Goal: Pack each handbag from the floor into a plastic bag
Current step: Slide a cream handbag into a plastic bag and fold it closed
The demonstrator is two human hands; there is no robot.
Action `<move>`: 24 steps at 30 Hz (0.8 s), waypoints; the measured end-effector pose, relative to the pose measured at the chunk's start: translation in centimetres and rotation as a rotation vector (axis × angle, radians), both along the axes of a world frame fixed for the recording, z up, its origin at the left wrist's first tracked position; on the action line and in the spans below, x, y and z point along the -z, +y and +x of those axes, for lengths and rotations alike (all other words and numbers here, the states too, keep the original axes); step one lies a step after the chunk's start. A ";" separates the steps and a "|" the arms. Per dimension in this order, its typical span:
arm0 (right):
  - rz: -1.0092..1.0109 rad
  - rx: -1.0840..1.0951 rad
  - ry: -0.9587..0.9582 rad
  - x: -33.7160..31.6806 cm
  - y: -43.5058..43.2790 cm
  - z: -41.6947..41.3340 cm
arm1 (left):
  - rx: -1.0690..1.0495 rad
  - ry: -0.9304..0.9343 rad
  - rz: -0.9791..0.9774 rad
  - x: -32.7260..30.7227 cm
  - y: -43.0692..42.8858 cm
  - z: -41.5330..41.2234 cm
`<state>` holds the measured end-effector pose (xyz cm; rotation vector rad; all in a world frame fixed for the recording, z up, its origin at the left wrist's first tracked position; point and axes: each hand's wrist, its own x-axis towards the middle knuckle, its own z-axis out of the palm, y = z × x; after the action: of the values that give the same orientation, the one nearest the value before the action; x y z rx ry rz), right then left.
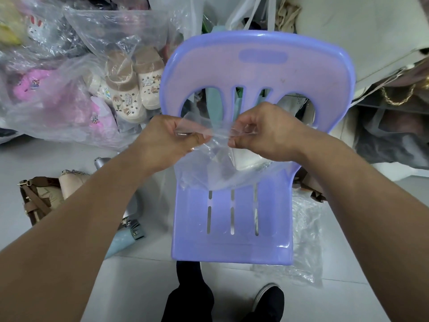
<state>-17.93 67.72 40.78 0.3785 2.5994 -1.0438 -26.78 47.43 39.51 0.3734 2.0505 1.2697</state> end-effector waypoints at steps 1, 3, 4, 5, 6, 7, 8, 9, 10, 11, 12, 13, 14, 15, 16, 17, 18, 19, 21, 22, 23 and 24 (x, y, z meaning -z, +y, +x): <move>-0.020 0.007 -0.005 0.0 0.1 0.0 | 0.004 0.000 -0.004 -0.1 0.1 0.0; -0.051 0.008 -0.014 0.1 0.2 0.1 | 0.019 -0.003 -0.002 -0.2 0.2 -0.1; -0.059 0.008 -0.018 0.2 0.3 0.2 | 0.033 0.000 0.002 -0.2 0.1 -0.1; -0.068 0.006 -0.023 0.2 0.4 0.3 | 0.052 0.008 -0.002 -0.2 0.1 -0.1; -0.079 0.002 -0.029 0.3 0.4 0.4 | 0.072 0.021 -0.014 -0.2 0.2 -0.1; -0.094 0.002 -0.038 0.4 0.4 0.5 | 0.090 0.037 -0.033 -0.1 0.2 -0.1; -0.111 0.004 -0.047 0.5 0.4 0.5 | 0.107 0.050 -0.049 0.0 0.2 -0.2; -0.125 0.006 -0.053 0.5 0.4 0.5 | 0.116 0.054 -0.064 0.0 0.3 -0.2; -0.132 0.006 -0.055 0.6 0.4 0.6 | 0.119 0.051 -0.081 0.1 0.3 -0.3; -0.137 0.011 -0.053 0.6 0.4 0.6 | 0.118 0.045 -0.101 0.1 0.3 -0.5; -0.146 0.019 -0.047 0.5 0.4 0.7 | 0.118 0.042 -0.122 0.0 0.3 -0.6; -0.156 0.029 -0.040 0.4 0.4 0.7 | 0.125 0.049 -0.146 -0.2 0.3 -0.8; -0.166 0.033 -0.037 0.3 0.3 0.7 | 0.147 0.086 -0.178 -0.6 0.3 -1.0; -0.171 0.025 -0.038 0.3 0.2 0.7 | 0.185 0.161 -0.220 -1.0 0.4 -1.2; -0.171 0.012 -0.041 0.3 0.1 0.6 | 0.236 0.264 -0.258 -1.5 0.5 -1.3; -0.168 0.003 -0.045 0.4 -0.1 0.6 | 0.289 0.361 -0.283 -2.1 0.7 -1.4; -0.163 -0.002 -0.047 0.4 -0.2 0.5 | 0.339 0.425 -0.296 -2.7 1.2 -1.3; -0.160 -0.006 -0.049 0.3 -0.3 0.4 | 0.388 0.455 -0.301 -3.2 1.7 -1.2; -0.165 -0.014 -0.056 0.0 -0.4 0.3 | 0.496 0.434 -0.318 -3.6 2.8 -1.0; -0.174 -0.017 -0.067 -0.1 -0.4 0.3 | 0.539 0.407 -0.336 -3.5 3.2 -0.9; -0.179 -0.025 -0.080 -0.1 -0.3 0.4 | 0.566 0.398 -0.362 -3.2 3.6 -0.9; -0.169 -0.035 -0.089 -0.1 -0.1 0.5 | 0.577 0.408 -0.379 -2.9 3.7 -1.0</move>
<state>-17.41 67.65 40.89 0.3296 2.4096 -1.1951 -27.77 51.17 42.38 1.0170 2.2159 0.4704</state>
